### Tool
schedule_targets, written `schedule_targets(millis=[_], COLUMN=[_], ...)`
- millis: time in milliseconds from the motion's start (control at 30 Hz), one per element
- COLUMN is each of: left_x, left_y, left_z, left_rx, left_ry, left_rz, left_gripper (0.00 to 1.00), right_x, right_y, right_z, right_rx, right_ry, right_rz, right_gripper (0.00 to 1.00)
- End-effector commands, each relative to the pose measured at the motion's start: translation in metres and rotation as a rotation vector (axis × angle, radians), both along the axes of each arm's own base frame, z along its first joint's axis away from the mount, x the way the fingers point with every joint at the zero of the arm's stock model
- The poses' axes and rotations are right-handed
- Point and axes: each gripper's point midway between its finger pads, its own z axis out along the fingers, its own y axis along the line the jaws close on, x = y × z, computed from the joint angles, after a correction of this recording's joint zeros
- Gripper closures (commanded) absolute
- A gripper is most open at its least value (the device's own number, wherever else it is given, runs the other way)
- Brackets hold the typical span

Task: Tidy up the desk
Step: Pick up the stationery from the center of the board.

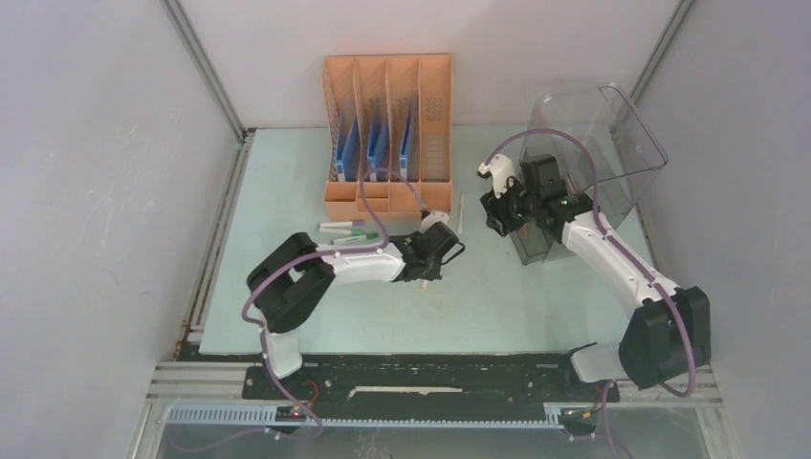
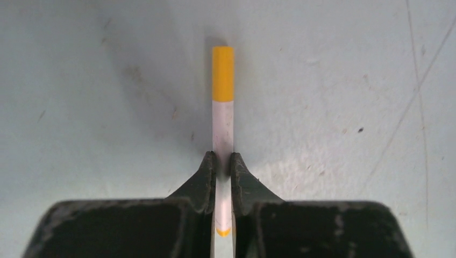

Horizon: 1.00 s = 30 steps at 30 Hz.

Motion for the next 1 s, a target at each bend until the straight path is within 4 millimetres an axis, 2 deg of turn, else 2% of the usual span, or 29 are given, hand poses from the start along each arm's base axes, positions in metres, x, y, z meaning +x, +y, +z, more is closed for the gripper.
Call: schedule_targets(millis=[0,200,400,567,800,967], left_x=[0.001,-0.008,-0.016,-0.027,-0.038,-0.047], left_y=[-0.007,-0.009,-0.014,-0.007,0.005,0.005], left_z=[0.045,0.078,0.132,0.168,0.211,0.236], left_rx=[-0.156,-0.323,-0.555,-0.720,-0.913,-1.019], left_ry=[-0.091,-0.167,-0.301,-0.404,-0.528,-0.576], left_rz=[-0.025,-0.044,-0.096,-0.117,-0.122,-0.155], left_gripper=[1.00,1.00,1.00,1.00,1.00,1.00], right_x=[-0.008,-0.036,-0.069,-0.093,-0.108,-0.114], right_y=[0.016,0.037,0.055,0.063,0.069,0.074], right_z=[0.042,0.069,0.099,0.121,0.135,0.136], right_rx=[0.107,0.289,0.445,0.542,0.635,0.681], right_ry=[-0.065,-0.029,-0.002,0.014,0.024,0.079], right_rz=[0.079,0.192,0.331,0.421,0.478,0.507], right_gripper=[0.47,0.47,0.46,0.46,0.46,0.46])
